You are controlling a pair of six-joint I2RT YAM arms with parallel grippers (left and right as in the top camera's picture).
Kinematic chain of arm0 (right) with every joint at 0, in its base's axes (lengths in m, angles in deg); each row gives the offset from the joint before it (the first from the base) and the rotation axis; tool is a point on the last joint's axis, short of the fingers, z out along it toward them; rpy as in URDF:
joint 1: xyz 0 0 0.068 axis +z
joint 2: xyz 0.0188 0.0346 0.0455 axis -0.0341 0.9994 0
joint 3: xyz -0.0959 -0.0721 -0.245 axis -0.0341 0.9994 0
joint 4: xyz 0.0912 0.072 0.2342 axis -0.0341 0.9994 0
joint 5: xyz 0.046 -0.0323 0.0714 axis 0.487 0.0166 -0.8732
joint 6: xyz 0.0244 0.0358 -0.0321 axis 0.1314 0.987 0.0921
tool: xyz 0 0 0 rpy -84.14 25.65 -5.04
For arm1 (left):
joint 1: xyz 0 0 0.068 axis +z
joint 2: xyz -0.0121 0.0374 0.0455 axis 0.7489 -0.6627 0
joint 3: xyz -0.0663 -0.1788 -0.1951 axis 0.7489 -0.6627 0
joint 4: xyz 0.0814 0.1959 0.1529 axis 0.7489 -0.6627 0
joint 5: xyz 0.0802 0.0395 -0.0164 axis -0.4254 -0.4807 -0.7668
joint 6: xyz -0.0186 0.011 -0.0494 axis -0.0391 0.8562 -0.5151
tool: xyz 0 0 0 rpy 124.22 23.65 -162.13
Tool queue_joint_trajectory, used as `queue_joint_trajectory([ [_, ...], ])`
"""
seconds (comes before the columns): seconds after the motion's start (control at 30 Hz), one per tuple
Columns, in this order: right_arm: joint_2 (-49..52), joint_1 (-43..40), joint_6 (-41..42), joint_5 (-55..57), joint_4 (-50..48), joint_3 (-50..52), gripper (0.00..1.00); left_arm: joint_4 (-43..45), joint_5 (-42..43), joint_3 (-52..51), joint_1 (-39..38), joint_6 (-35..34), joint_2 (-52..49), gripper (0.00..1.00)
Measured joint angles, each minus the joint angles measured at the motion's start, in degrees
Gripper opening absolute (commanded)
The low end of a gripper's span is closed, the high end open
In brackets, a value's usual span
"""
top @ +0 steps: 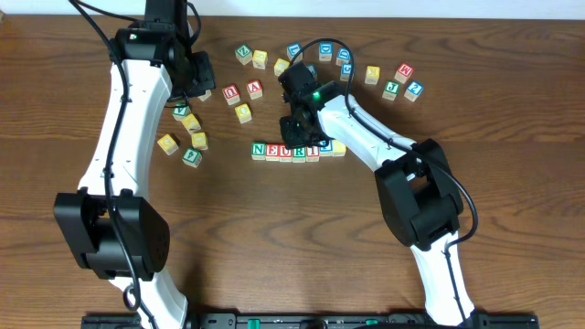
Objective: Spell out NEURIPS
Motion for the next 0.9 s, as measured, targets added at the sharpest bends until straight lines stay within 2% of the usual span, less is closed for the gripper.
queue_joint_trajectory([
  [0.37,0.0,-0.7,-0.02,-0.02,-1.9,-0.15,0.01,0.0,0.0,0.0,0.02,0.0,0.0,0.08],
  [0.9,0.0,-7.19,-0.26,0.24,3.91,-2.47,0.01,0.0,0.0,0.0,0.02,0.0,0.0,0.08],
])
